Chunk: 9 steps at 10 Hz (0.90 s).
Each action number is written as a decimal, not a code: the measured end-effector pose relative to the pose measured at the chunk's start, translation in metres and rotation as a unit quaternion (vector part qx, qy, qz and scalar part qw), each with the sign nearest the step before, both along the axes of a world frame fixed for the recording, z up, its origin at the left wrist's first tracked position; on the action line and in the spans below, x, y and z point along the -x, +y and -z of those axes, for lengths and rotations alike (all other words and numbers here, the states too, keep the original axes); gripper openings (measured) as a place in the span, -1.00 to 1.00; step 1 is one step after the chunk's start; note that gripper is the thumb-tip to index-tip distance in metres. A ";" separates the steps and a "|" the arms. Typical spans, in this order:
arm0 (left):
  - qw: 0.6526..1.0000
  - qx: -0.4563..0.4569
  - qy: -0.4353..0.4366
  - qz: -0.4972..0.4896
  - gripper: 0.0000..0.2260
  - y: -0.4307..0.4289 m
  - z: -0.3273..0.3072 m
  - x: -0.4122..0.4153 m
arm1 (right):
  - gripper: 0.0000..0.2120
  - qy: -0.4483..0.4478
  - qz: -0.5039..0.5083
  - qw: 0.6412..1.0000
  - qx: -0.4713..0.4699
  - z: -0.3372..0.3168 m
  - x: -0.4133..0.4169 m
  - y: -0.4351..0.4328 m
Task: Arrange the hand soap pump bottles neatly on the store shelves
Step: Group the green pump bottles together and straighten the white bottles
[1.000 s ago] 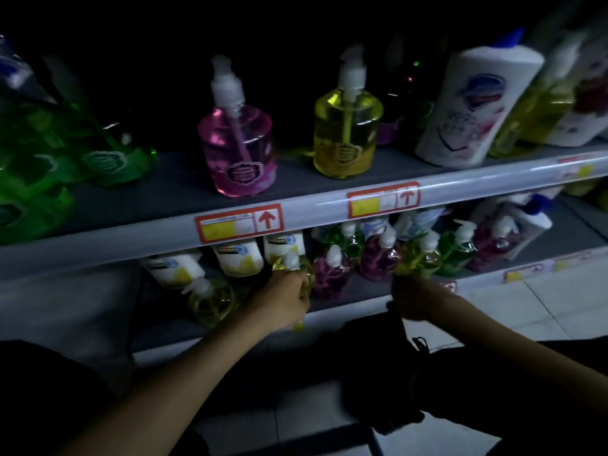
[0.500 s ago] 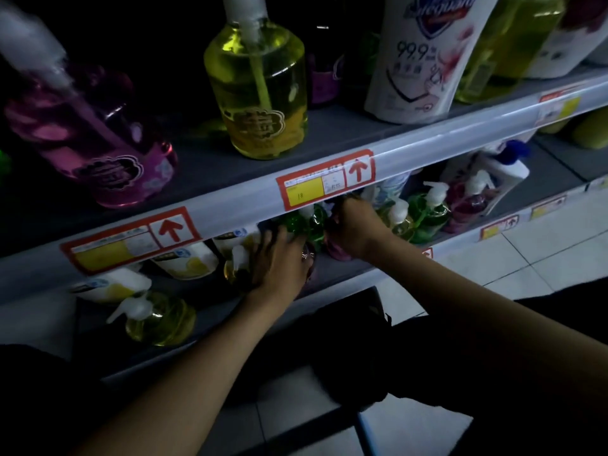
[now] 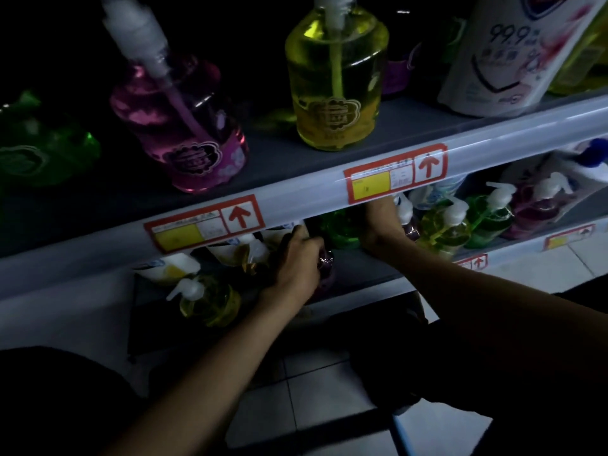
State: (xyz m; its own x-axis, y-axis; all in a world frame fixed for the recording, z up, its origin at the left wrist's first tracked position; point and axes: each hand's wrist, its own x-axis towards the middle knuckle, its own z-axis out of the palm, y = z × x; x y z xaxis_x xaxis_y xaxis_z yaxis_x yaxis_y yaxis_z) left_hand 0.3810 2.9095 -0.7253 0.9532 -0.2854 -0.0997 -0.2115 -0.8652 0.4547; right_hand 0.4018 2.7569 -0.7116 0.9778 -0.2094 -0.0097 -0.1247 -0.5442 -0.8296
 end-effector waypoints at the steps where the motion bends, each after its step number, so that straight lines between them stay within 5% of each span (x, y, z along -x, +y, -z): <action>1: 0.999 0.040 -0.010 0.002 -0.51 0.007 -0.007 0.007 | -0.86 -0.066 -0.042 0.985 0.153 -0.006 0.012 -0.011; 2: 0.994 0.106 -0.028 0.003 -0.32 0.013 -0.020 0.009 | -0.79 -0.026 -0.022 0.997 0.062 -0.038 0.036 -0.006; 3: 0.990 0.141 -0.007 0.028 -0.34 0.022 -0.028 0.020 | -0.64 -0.053 -0.027 0.990 0.125 -0.059 0.073 -0.006; 4: 0.981 0.181 0.031 0.065 -0.38 0.033 -0.035 0.041 | -0.72 -0.108 -0.075 0.979 0.157 -0.072 0.110 -0.008; 5: 0.960 0.226 0.109 0.122 -0.36 0.049 -0.051 0.063 | -0.81 -0.139 -0.098 0.979 0.113 -0.103 0.133 0.008; 6: 0.899 0.325 0.262 0.130 -0.37 0.071 -0.084 0.086 | -0.87 -0.133 -0.133 0.982 0.025 -0.135 0.139 0.037; 8: 0.850 0.461 0.242 0.084 -0.45 0.110 -0.159 0.104 | -0.95 -0.106 -0.206 0.941 -0.248 -0.197 0.110 0.082; 9: 0.837 0.517 0.175 0.029 -0.53 0.122 -0.176 0.112 | -0.89 -0.142 -0.222 0.937 -0.227 -0.219 0.094 0.096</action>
